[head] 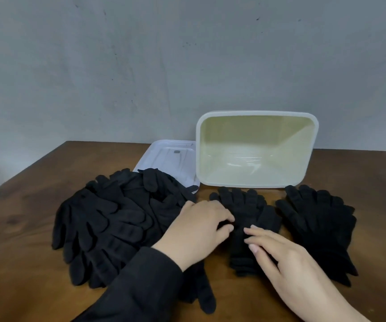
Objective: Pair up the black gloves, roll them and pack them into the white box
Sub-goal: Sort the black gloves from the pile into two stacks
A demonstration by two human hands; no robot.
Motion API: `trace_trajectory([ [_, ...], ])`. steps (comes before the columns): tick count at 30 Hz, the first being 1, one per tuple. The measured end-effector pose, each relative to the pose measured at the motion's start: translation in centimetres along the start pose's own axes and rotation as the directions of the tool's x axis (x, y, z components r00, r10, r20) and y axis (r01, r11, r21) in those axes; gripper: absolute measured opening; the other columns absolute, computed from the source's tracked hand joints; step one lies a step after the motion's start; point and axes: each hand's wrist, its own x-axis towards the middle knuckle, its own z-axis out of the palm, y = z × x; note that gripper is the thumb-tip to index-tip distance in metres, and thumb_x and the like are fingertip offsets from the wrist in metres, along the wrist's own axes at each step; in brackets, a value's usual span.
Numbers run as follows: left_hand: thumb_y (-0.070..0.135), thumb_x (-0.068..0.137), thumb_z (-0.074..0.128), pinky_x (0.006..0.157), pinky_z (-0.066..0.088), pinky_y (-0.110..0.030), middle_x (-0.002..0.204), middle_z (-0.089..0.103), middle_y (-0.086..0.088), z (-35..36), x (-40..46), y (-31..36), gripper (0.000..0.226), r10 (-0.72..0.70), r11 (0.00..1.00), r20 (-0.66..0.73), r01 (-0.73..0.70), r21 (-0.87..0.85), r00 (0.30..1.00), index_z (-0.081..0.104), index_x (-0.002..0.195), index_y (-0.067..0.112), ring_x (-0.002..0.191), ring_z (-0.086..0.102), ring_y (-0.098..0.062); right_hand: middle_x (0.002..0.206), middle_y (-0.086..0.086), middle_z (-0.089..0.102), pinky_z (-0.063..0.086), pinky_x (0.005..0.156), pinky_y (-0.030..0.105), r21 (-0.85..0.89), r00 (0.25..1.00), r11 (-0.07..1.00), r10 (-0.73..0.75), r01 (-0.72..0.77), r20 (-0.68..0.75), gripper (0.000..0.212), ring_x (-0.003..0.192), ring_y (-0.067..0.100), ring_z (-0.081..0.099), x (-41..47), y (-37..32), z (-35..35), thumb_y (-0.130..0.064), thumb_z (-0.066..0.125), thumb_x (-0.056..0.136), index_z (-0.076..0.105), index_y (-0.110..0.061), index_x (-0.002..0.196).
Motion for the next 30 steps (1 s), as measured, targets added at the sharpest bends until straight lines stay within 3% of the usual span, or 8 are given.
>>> trace_trajectory([
  [3,0.04,0.097,0.052,0.096,0.042,-0.04,0.109,0.066,0.014,-2.0,0.0,-1.7,0.021,-0.166,0.984,-0.276,0.14,-0.113,0.947,0.069,0.108,0.034,0.103,0.058,-0.012,0.13,-0.042,0.048,0.018,0.1,-0.006,0.012,0.999,1.0,0.009,-0.009,0.046,0.025,0.129,-0.029,0.024,-0.1,0.3,0.4,-0.039,0.056,0.095,0.067,-0.042,0.118],
  [5,0.042,0.093,0.052,0.089,0.048,-0.043,0.102,0.068,0.01,-3.5,-0.1,-4.2,0.021,-0.372,0.928,-0.48,0.336,-0.162,0.794,0.068,0.104,0.033,0.097,0.061,-0.018,0.129,-0.044,0.047,0.019,0.099,-0.006,0.012,0.998,1.0,0.022,-0.023,0.061,0.024,0.129,-0.029,0.025,-0.1,0.4,0.4,-0.038,0.058,0.095,0.066,-0.043,0.117],
  [9,0.05,0.096,0.048,0.095,0.037,-0.048,0.12,0.065,0.002,-5.1,-1.2,-8.6,0.04,-0.645,0.729,-0.399,0.682,-0.063,0.652,0.058,0.131,0.032,0.113,0.055,-0.027,0.128,-0.047,0.045,0.019,0.098,-0.006,0.027,0.996,0.999,0.026,-0.028,0.081,0.022,0.129,-0.029,0.024,-0.1,0.4,0.2,-0.04,0.055,0.096,0.064,-0.046,0.116],
  [17,0.037,0.103,0.045,0.099,0.025,-0.035,0.095,0.068,0.01,-3.9,0.1,-7.9,0.037,-0.502,0.851,-0.354,0.524,-0.039,0.789,0.052,0.138,0.042,0.113,0.053,-0.015,0.126,-0.048,0.044,0.026,0.095,-0.005,0.057,0.994,0.997,0.044,-0.05,0.1,0.022,0.126,-0.033,0.022,0.0,0.0,-0.2,-0.042,0.055,0.096,0.063,-0.047,0.116],
  [20,0.035,0.103,0.043,0.1,0.026,-0.034,0.112,0.07,0.005,-3.6,0.3,-7.4,0.029,-0.484,0.868,-0.344,0.491,-0.074,0.804,0.062,0.125,0.035,0.115,0.055,-0.017,0.127,-0.048,0.043,0.022,0.095,-0.006,0.056,0.994,0.997,0.042,-0.048,0.101,0.023,0.127,-0.032,0.02,0.1,0.0,-0.2,-0.042,0.055,0.097,0.063,-0.047,0.118],
  [23,0.029,0.101,0.051,0.086,0.042,-0.027,0.087,0.072,0.008,-4.6,-0.2,-5.7,0.02,-0.508,0.838,-0.393,0.335,-0.431,0.766,0.068,0.101,0.039,0.082,0.064,-0.01,0.129,-0.048,0.042,0.023,0.096,-0.006,0.061,0.992,0.996,0.054,-0.062,0.118,0.023,0.127,-0.033,0.018,0.1,-0.1,-0.3,-0.044,0.053,0.097,0.062,-0.048,0.118],
  [27,0.014,0.096,0.059,0.085,0.056,-0.034,0.097,0.075,-0.005,-6.5,-0.9,-2.7,0.019,-0.626,0.227,-0.303,-0.204,-0.952,0.718,0.077,0.089,0.016,0.091,0.071,-0.018,0.129,-0.046,0.046,0.029,0.094,-0.004,0.078,0.995,0.995,0.051,-0.058,0.09,0.021,0.127,-0.031,0.024,0.2,-0.4,-0.6,-0.045,0.052,0.097,0.064,-0.048,0.114],
  [30,0.014,0.1,0.052,0.065,0.058,-0.034,0.088,0.071,-0.01,-6.6,-1.1,-0.9,0.023,-0.581,-0.048,-0.109,-0.167,-0.985,0.807,0.071,0.087,0.018,0.077,0.07,-0.022,0.127,-0.039,0.052,0.037,0.087,0.0,0.174,0.997,0.982,0.073,-0.072,-0.004,0.023,0.123,-0.018,0.043,0.1,-0.9,-1.3,-0.05,0.05,0.092,0.066,-0.046,0.108],
])
